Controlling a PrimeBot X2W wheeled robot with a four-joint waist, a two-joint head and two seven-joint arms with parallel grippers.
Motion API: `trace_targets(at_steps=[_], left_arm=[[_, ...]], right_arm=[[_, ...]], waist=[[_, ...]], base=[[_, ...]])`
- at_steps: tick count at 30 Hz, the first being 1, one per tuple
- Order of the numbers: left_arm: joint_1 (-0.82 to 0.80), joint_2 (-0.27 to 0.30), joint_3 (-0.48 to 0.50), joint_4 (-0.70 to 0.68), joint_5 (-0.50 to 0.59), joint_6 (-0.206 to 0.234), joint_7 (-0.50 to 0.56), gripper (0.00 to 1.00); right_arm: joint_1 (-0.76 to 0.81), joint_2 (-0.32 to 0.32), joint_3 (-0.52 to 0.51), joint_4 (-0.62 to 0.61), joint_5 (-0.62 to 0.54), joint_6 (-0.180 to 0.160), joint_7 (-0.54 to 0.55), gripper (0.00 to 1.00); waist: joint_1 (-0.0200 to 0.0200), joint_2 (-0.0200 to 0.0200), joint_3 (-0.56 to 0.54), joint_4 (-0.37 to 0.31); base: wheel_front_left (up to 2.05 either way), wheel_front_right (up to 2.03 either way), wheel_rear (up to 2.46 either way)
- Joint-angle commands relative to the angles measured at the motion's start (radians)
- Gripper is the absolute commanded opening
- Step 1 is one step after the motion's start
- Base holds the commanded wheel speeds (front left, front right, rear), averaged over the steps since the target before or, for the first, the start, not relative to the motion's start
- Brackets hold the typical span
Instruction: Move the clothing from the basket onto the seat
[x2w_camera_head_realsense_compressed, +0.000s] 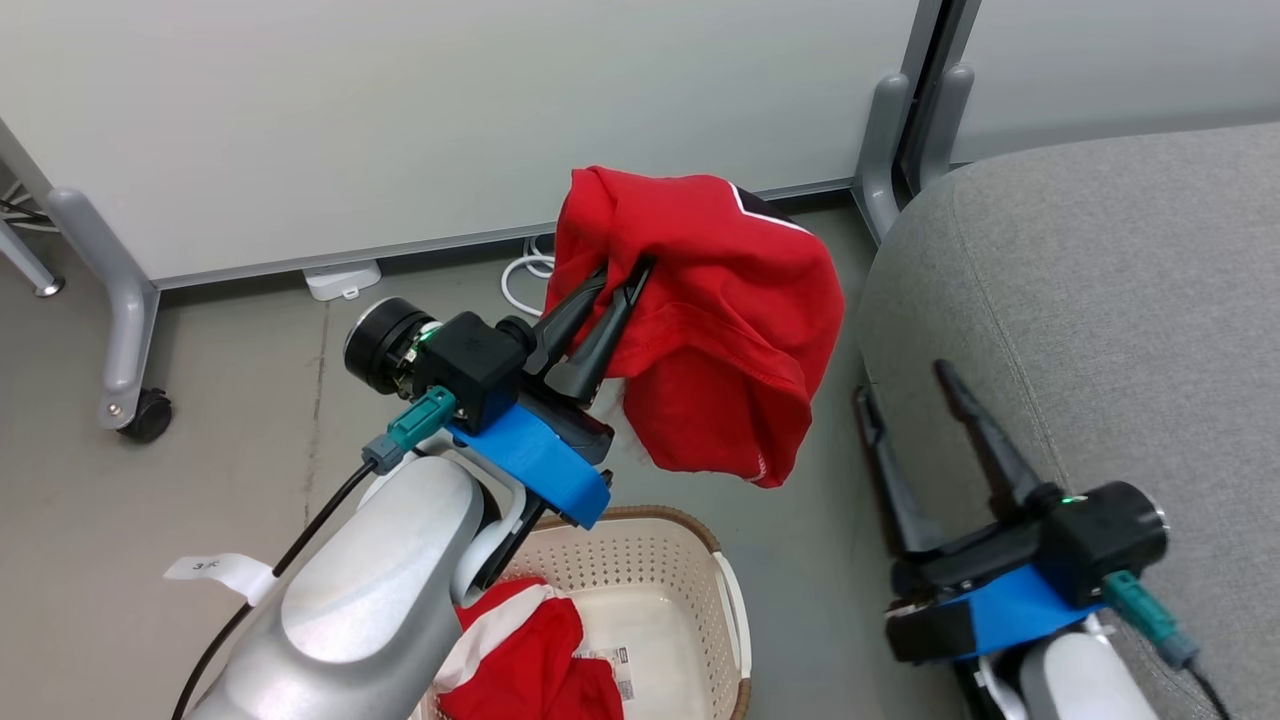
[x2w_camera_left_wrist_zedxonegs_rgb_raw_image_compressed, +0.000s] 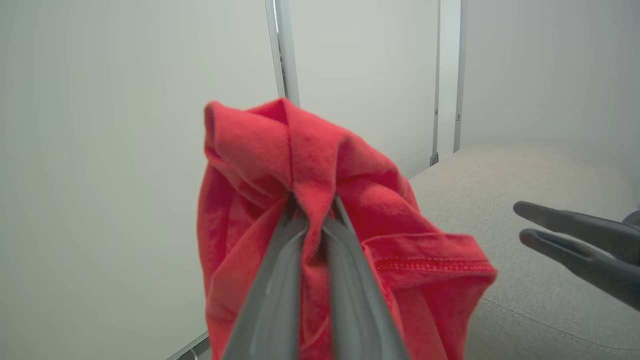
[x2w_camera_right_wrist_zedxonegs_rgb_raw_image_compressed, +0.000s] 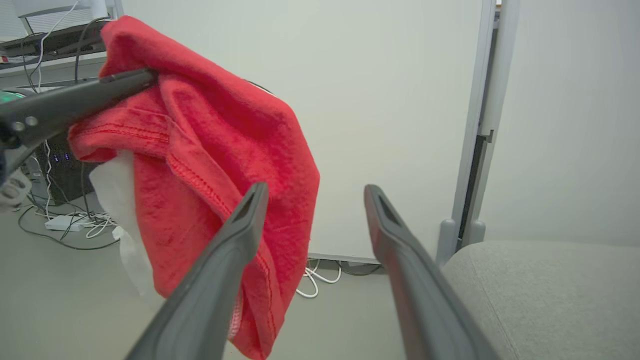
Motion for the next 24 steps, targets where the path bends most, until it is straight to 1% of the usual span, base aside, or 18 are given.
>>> trace_targets(at_steps=[1, 6, 10, 17, 24], left_arm=[[-0.004, -0.001, 0.002, 0.004, 0.006, -0.001, -0.005, 0.0], [-0.013, -0.005, -0.002, 0.013, 0.008, -0.001, -0.005, 0.0], [-0.02, -0.015, -0.011, 0.014, 0.016, -0.001, -0.005, 0.0], [-0.028, -0.032, -0.046, 0.017, 0.02, -0.001, -0.005, 0.0], [-0.036, -0.054, -0.079, 0.014, 0.016, -0.001, -0.005, 0.0]], right_arm=[[0.0, -0.003, 0.026, -0.01, -0.014, 0.0, -0.003, 1.0], [-0.014, -0.02, 0.097, -0.02, -0.034, 0.0, -0.003, 1.0], [-0.051, -0.041, 0.134, -0.001, -0.048, 0.0, -0.003, 1.0], [-0.156, -0.086, 0.203, 0.099, -0.108, 0.0, -0.003, 1.0], [-0.245, -0.099, 0.257, 0.206, -0.152, 0.0, -0.003, 1.0]], waist=[[0.0, -0.0001, -0.003, -0.003], [0.0, -0.0001, -0.006, -0.003], [0.0, -0.0001, -0.003, 0.0], [0.0, -0.0001, 0.004, 0.011], [0.0, -0.0001, 0.002, 0.026]], base=[[0.0, 0.0, 0.0], [0.0, 0.0, 0.0], [0.0, 0.0, 0.0], [0.0, 0.0, 0.0], [0.0, 0.0, 0.0]])
